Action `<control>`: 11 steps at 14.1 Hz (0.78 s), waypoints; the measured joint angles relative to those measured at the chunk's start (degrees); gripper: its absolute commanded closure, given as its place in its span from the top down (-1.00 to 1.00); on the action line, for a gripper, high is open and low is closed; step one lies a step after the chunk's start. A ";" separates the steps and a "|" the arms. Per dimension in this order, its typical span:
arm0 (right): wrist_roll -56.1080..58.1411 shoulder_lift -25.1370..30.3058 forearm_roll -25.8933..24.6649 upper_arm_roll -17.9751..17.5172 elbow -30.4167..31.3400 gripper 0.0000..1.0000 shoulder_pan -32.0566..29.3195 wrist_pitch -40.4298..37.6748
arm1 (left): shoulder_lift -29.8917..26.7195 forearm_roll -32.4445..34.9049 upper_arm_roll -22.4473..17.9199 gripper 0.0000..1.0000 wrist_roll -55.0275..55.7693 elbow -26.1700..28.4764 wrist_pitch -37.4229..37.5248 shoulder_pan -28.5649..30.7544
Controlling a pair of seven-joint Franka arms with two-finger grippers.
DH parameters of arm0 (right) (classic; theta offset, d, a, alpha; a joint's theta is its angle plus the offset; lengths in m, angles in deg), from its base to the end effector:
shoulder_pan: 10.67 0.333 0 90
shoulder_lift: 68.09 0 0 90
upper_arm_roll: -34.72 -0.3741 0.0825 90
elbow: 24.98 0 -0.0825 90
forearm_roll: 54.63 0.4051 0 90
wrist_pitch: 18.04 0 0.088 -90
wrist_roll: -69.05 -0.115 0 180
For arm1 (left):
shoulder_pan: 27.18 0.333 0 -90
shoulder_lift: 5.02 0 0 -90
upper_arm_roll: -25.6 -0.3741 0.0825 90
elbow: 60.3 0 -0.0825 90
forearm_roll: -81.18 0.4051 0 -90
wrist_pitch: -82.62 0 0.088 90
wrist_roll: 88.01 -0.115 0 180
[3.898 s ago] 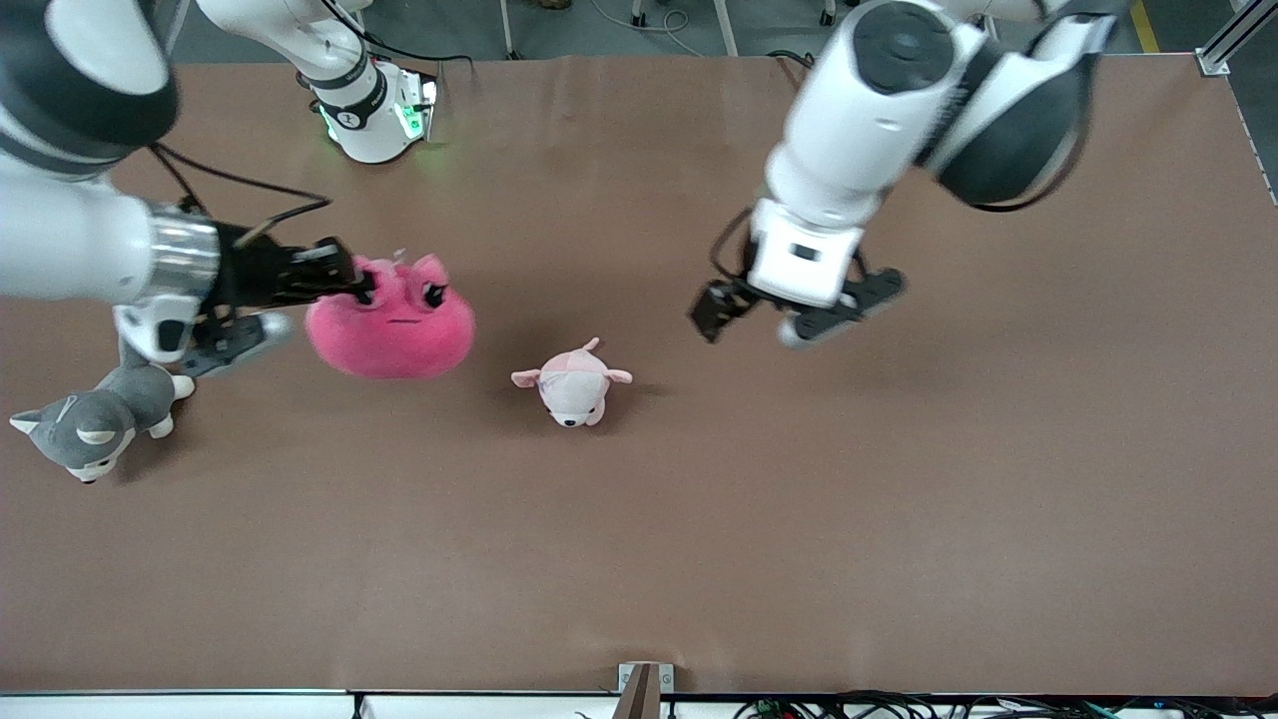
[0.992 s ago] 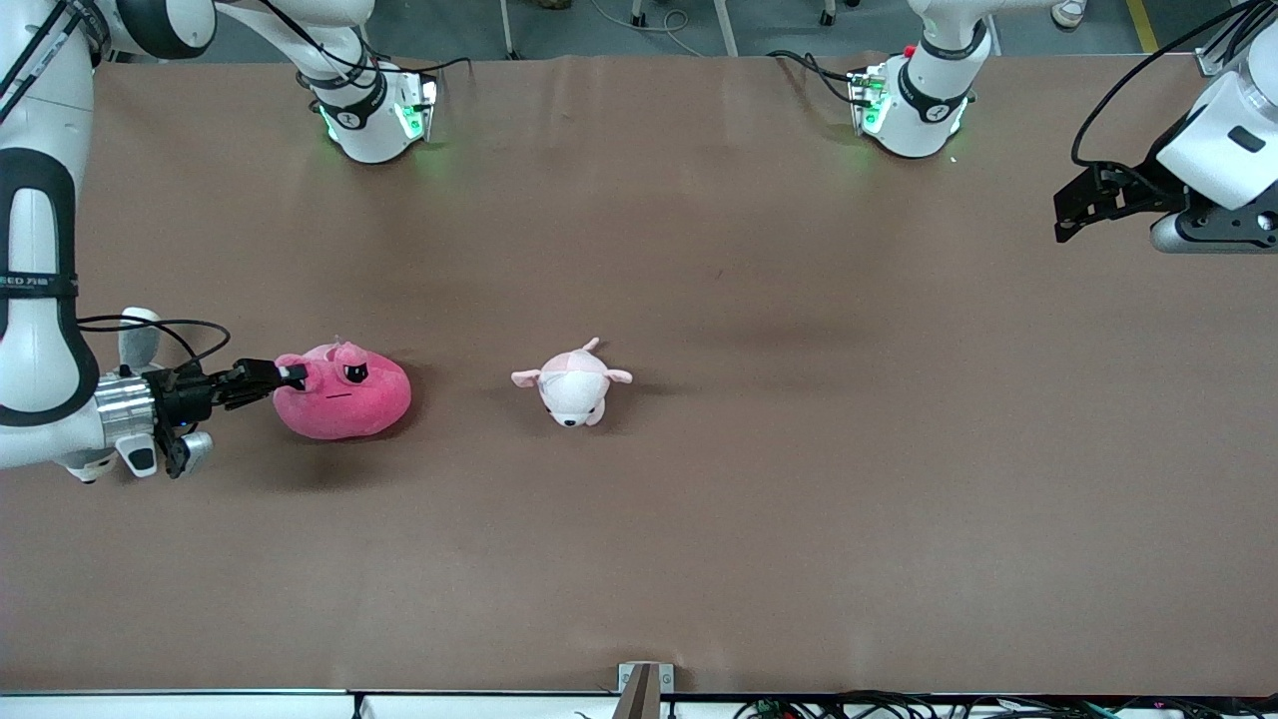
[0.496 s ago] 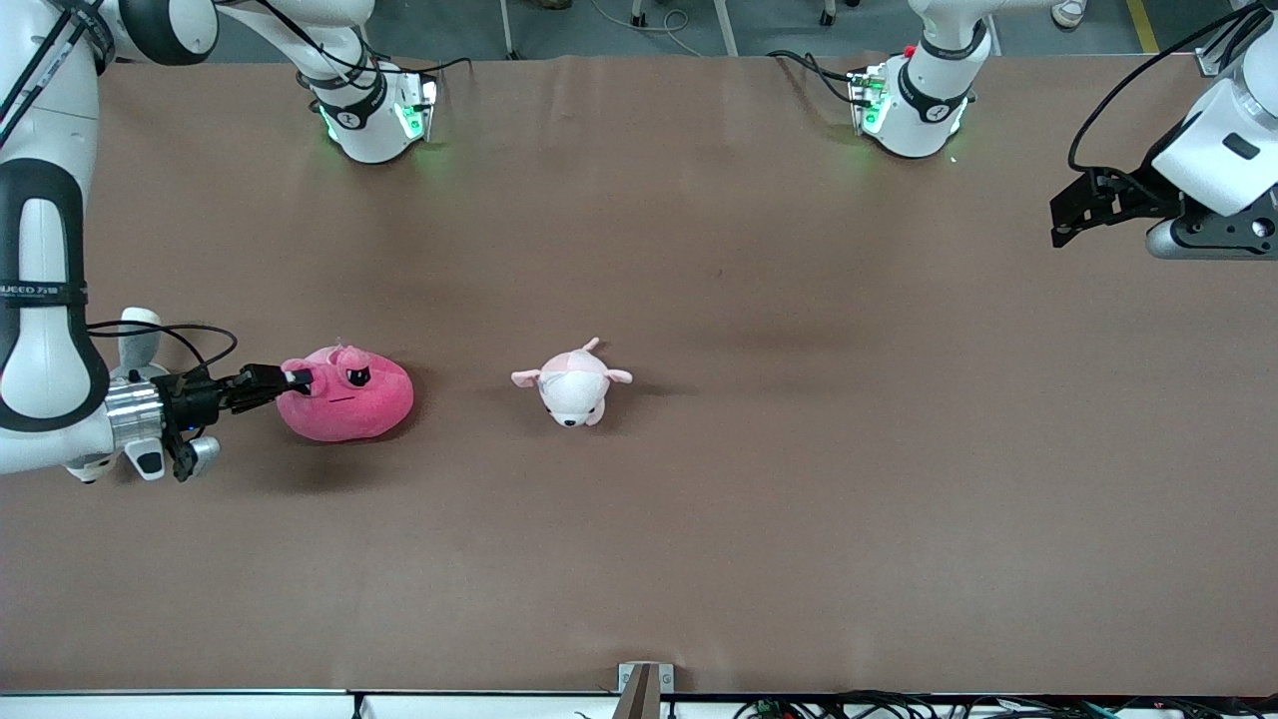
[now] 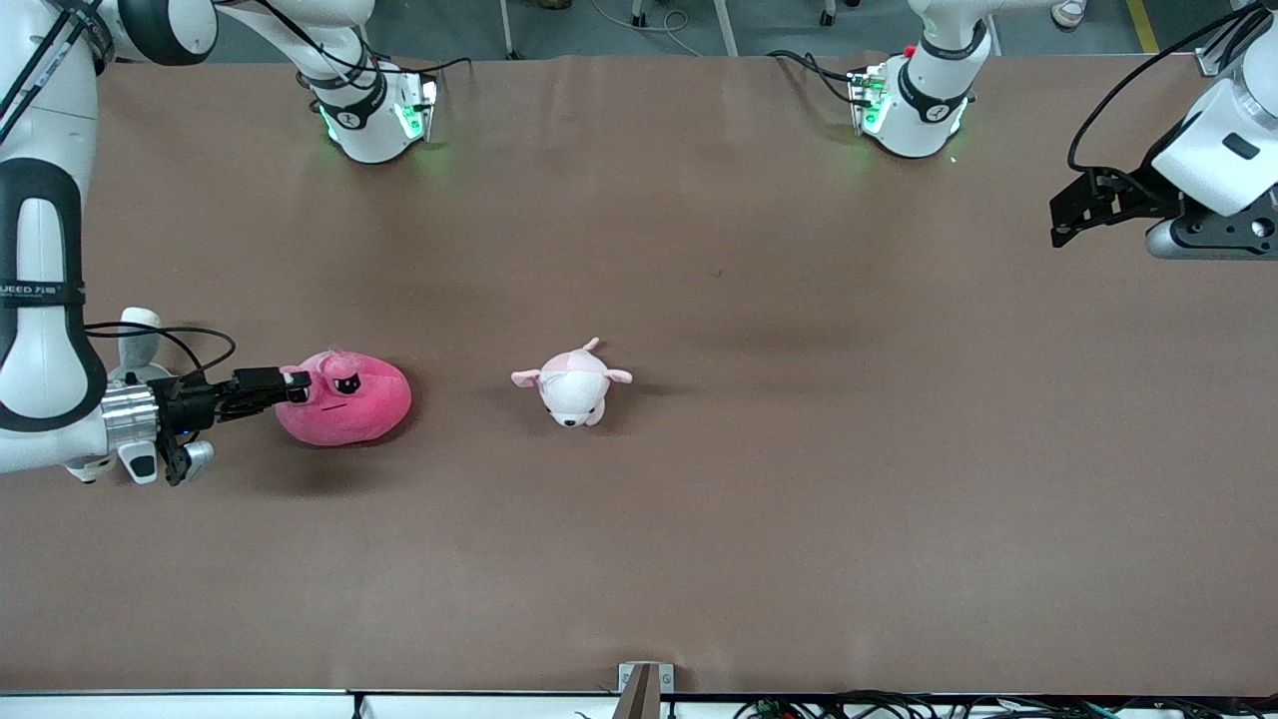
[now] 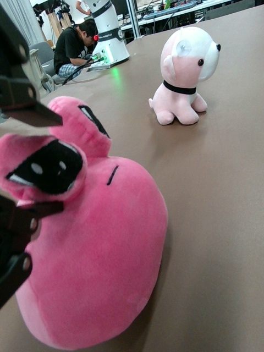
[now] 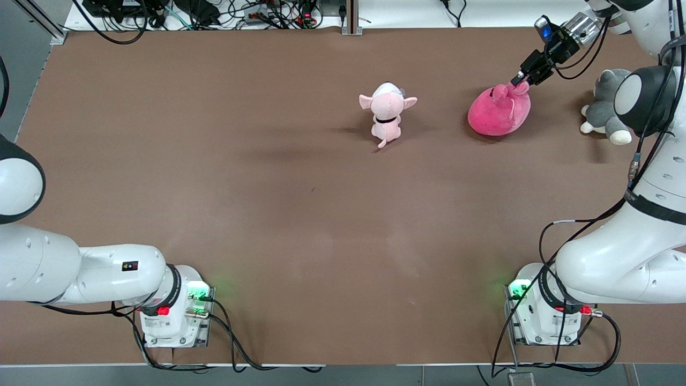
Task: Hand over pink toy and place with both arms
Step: 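Lower the pink toy onto the table beside the grey cat, then open the right gripper and draw it back from the pink toy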
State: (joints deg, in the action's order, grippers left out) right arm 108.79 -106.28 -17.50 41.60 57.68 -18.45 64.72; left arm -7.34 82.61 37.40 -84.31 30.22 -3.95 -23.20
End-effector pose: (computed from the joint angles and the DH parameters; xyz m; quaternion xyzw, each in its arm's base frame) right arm 0.6961 -0.0870 0.3130 -0.9008 -0.1344 0.1491 0.3852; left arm 0.5495 -0.0753 0.6874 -0.9991 0.0352 0.0129 0.0180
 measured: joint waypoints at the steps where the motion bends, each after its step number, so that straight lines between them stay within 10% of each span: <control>1: -0.17 0.00 0.00 0.01 -0.06 1.00 -0.14 0.00 | 0.03 0.00 0.00 1.00 0.00 0.00 0.00 0.00; 11: -11.31 0.89 -1.41 0.35 -9.50 1.00 -0.63 -6.00 | 0.05 -1.90 0.01 1.00 0.00 0.02 0.00 0.00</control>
State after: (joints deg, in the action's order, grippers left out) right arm 97.49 -105.38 -18.90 41.95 48.17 -19.08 58.72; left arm -7.29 80.71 37.41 -84.30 30.24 -3.95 -23.20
